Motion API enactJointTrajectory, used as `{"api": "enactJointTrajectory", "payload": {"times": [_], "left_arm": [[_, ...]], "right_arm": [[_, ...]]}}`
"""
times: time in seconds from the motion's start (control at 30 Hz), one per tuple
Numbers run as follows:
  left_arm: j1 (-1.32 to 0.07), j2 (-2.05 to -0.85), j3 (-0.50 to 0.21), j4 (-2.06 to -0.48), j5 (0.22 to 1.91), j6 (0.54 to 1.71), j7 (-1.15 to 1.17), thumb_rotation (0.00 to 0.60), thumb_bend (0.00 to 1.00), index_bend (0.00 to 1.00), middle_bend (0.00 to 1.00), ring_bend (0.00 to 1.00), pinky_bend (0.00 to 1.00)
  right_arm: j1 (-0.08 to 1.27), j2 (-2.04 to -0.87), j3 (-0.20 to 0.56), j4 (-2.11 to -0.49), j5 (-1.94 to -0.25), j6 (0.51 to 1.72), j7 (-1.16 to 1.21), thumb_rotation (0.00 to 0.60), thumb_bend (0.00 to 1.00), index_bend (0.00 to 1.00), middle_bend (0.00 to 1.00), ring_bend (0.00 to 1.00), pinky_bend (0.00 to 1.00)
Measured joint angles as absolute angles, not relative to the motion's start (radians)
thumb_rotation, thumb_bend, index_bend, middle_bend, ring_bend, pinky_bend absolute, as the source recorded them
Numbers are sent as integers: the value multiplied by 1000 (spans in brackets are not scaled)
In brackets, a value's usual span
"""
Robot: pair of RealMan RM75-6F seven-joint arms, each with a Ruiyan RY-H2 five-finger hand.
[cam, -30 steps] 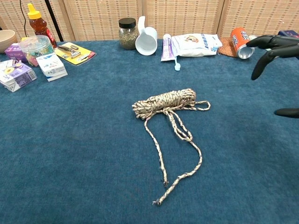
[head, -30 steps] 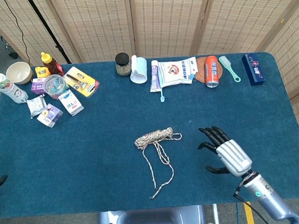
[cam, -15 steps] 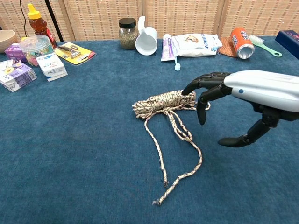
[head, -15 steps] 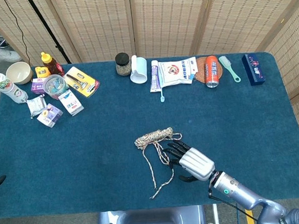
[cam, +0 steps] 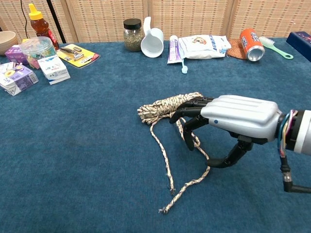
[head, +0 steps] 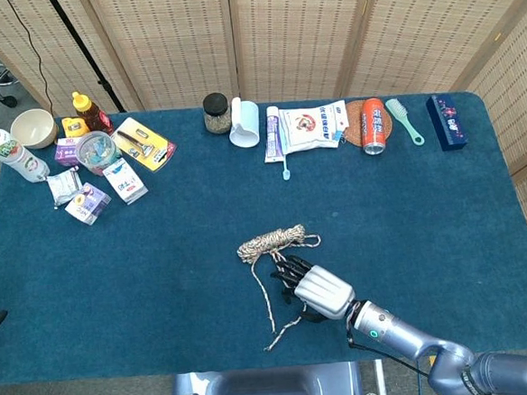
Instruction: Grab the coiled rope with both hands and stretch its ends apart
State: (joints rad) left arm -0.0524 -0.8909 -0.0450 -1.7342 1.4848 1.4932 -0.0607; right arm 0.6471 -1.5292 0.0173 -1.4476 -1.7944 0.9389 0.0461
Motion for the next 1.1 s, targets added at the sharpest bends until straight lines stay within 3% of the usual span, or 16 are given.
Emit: {"api": "enactJointTrajectory", "payload": {"times": [0.37, 1.1], "left_arm": [[-47, -883, -41, -1737, 1489, 1501, -65, 600, 132, 184, 64, 63, 0], [-52, -885, -42, -1746, 1489, 1501, -59, 600, 132, 184, 65, 63, 0]], "right_arm": [[676, -1605, -33, -1321, -1809, 949, 29, 600, 368, 478, 159, 0, 0], [691, -1598, -92, -1306, -1791, 980, 18, 600, 379, 480, 160, 0, 0]]}}
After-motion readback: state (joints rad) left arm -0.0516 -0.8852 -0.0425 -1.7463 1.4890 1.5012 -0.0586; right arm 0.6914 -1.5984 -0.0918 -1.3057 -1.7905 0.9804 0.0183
